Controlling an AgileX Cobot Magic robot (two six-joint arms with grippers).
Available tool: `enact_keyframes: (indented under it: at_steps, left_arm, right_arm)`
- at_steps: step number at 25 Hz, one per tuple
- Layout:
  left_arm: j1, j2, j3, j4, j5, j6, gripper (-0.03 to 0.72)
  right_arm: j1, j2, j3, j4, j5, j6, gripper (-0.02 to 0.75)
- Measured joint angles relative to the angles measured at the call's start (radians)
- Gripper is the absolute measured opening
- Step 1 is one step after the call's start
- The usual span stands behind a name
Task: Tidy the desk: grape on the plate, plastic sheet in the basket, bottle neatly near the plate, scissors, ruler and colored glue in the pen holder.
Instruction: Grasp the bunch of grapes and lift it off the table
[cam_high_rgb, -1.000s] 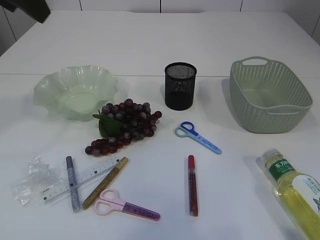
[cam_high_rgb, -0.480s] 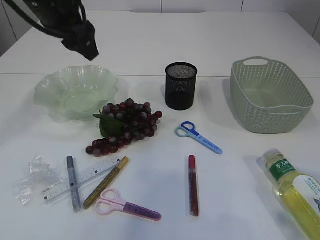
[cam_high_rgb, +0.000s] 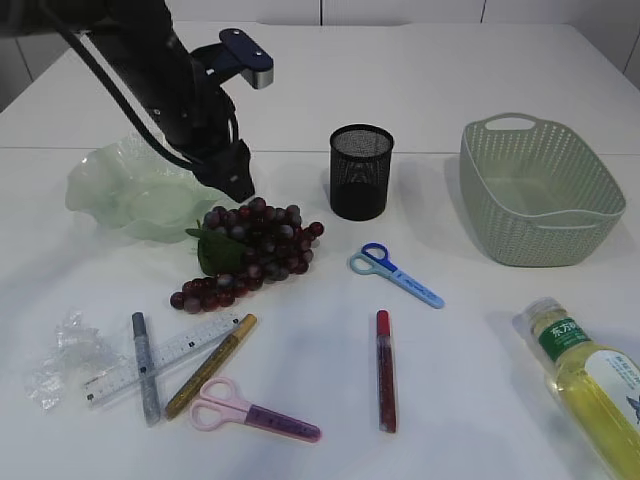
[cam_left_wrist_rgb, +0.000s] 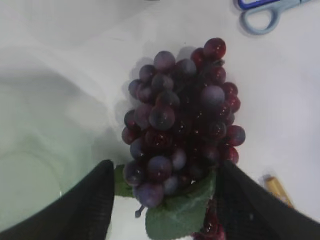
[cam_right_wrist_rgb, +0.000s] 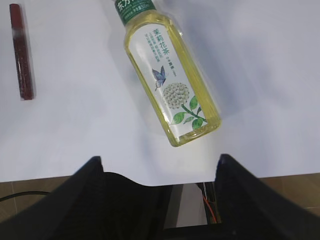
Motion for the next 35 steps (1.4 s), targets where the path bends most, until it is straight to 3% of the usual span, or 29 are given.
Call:
enact_keyframes:
  at_steps: [9,18,35]
  left_arm:
    - [-0.041,0.092,-0.046,0.011,-0.045,0.009,0.559]
    - [-0.041,0.163,-0.119,0.045,-0.036,0.011,0.564]
    - [-0.025,0.277,-0.129,0.098,-0.036,0.011,0.564]
  right_arm:
    - [0.000,0.002,0.000,0.000,-0.002,-0.006,0.532]
    - [0.000,0.002,0.000,-0.002,-0.002,-0.013,0.531]
    - [0.000,0.002,0.000,-0.011,-0.004,-0.021,0.531]
